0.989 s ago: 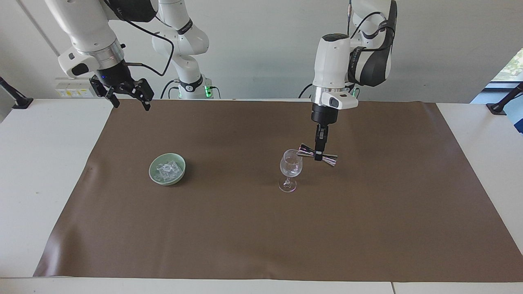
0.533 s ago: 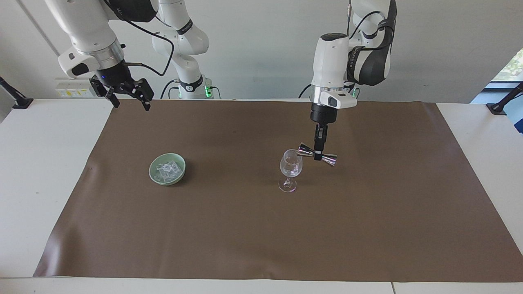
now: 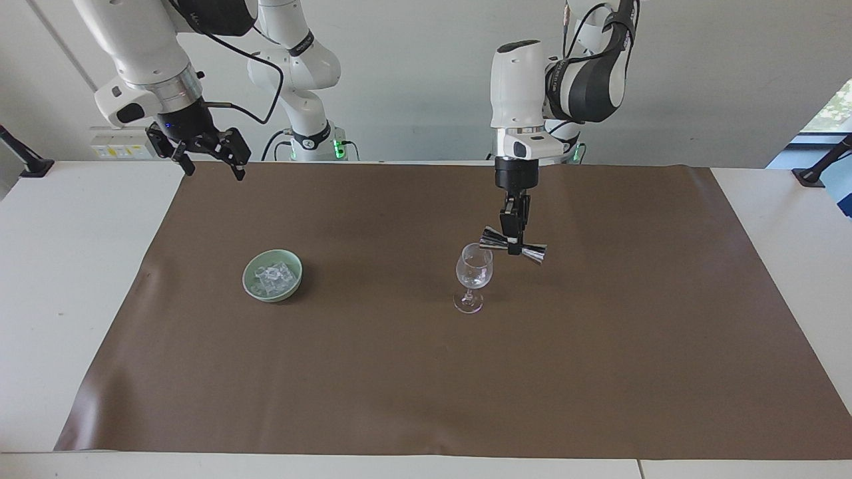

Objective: Pour wine and add ice with both arms
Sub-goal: 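Tilt the jigger over the wine glass with the left gripper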

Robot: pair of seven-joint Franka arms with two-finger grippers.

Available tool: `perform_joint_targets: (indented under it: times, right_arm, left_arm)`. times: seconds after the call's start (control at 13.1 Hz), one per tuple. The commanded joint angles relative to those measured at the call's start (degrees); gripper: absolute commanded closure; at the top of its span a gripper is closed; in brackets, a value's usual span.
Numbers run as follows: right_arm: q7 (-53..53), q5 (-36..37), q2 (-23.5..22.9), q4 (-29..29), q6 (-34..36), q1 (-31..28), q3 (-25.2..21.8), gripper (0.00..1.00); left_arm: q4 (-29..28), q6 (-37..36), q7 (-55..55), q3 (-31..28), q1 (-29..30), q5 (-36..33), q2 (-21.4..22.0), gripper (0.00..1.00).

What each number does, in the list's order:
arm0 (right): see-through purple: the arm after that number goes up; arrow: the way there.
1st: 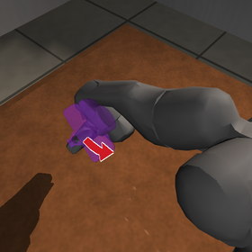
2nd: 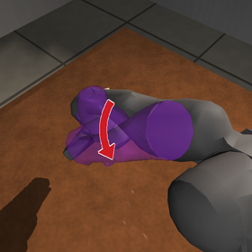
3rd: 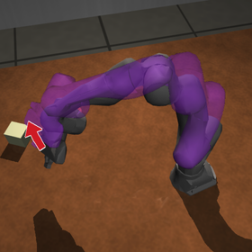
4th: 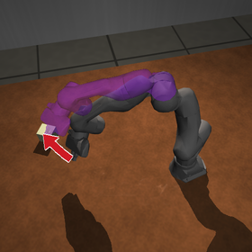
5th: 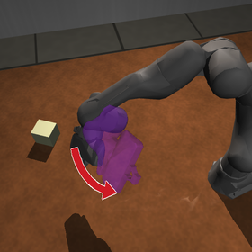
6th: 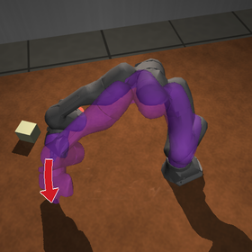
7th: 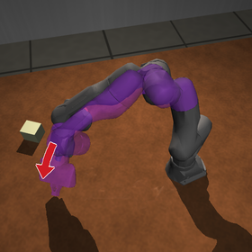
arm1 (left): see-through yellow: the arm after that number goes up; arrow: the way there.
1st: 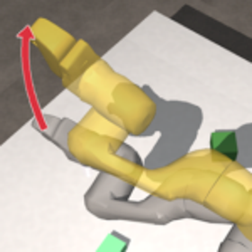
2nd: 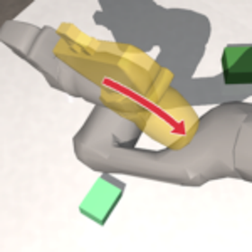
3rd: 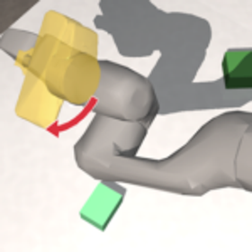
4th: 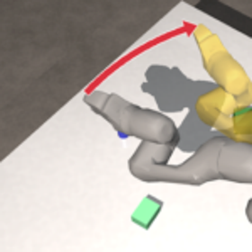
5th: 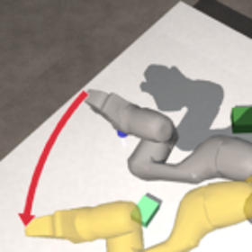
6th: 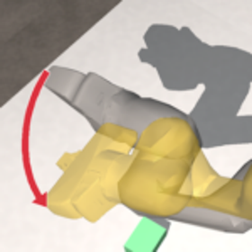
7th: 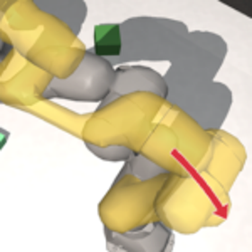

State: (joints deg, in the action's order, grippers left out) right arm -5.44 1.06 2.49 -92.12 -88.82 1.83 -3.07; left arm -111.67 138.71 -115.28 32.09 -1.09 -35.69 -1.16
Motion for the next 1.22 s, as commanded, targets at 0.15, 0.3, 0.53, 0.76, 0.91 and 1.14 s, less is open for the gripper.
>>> perform_joint_targets:
  times: [0.15, 0.3, 0.53, 0.76, 0.91, 1.14]
  right_arm:
    - [1.4, -0.45, 0.58, -0.08, 0.58, -0.96, 0.34, 0.0]
    - [1.4, -0.45, 0.58, -0.08, 0.58, -0.96, 0.34, 0.0]
    - [1.4, -0.45, 0.58, -0.08, 0.58, -0.96, 0.34, 0.0]
    - [1.4, -0.45, 0.58, -0.08, 0.58, -0.96, 0.34, 0.0]
    - [1.4, -0.45, 0.58, -0.08, 0.58, -0.96, 0.34, 0.0]
    - [1.4, -0.45, 0.58, -0.08, 0.58, -0.96, 0.34, 0.0]
  left_arm:
    - [1.63, -1.78, -0.73, 1.57, -0.23, -5.08, -0.86, 1.0]
    - [3.29, -2.04, -0.47, 1.92, -0.23, -5.96, -1.91, 1.0]
    - [3.65, -2.39, -0.38, 2.1, -0.23, -6.41, -2.09, 1.0]
    - [3.65, -2.48, -0.12, 2.1, -0.23, -6.41, -2.09, 1.0]
    - [3.65, -2.48, 1.19, 2.1, -0.23, -6.32, -2.09, 1.0]
    - [3.56, -2.48, 3.04, 2.1, -0.23, -6.32, -2.18, 1.0]
